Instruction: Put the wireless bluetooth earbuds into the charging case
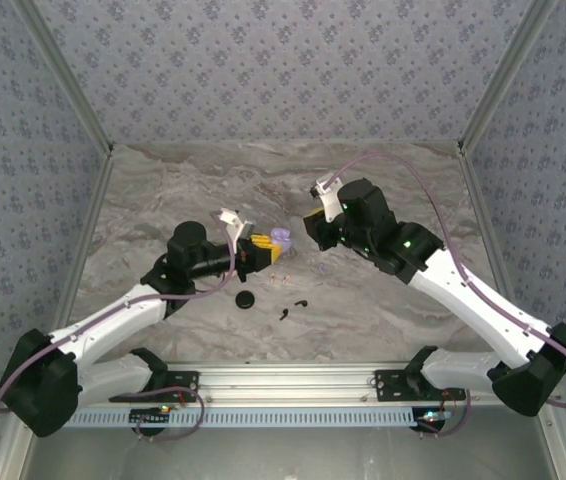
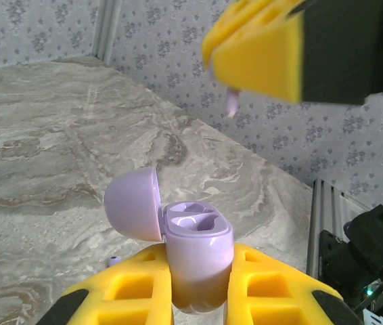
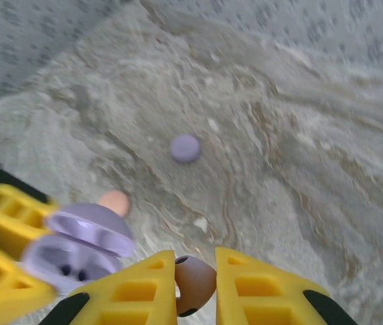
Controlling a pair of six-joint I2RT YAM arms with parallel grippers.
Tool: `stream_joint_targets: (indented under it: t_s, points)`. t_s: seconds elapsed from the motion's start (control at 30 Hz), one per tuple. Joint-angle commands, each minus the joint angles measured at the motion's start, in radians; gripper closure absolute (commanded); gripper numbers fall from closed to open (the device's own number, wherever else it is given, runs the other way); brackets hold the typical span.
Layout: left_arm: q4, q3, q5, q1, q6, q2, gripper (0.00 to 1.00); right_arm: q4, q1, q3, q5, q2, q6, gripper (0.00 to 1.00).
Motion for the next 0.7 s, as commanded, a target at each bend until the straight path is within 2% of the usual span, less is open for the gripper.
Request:
stream_joint_targets:
  t_s: [0.0, 0.3, 0.67]
  points:
    - [0.094, 0.04, 0.067, -0.001, -0.023, 0.008, 1.0, 0.026, 0.036, 0.058, -0.047, -0.016, -0.076, 0.82]
    - [0.105, 0.044, 0.095, -0.001, -0.02, 0.003, 1.0, 0.006, 0.105, 0.154, -0.017, 0.061, -0.149, 0.81]
    - [0.117, 0.04, 0.102, 0.0, -0.025, -0.012, 1.0, -0.013, 0.115, 0.122, -0.052, 0.083, -0.173, 0.81]
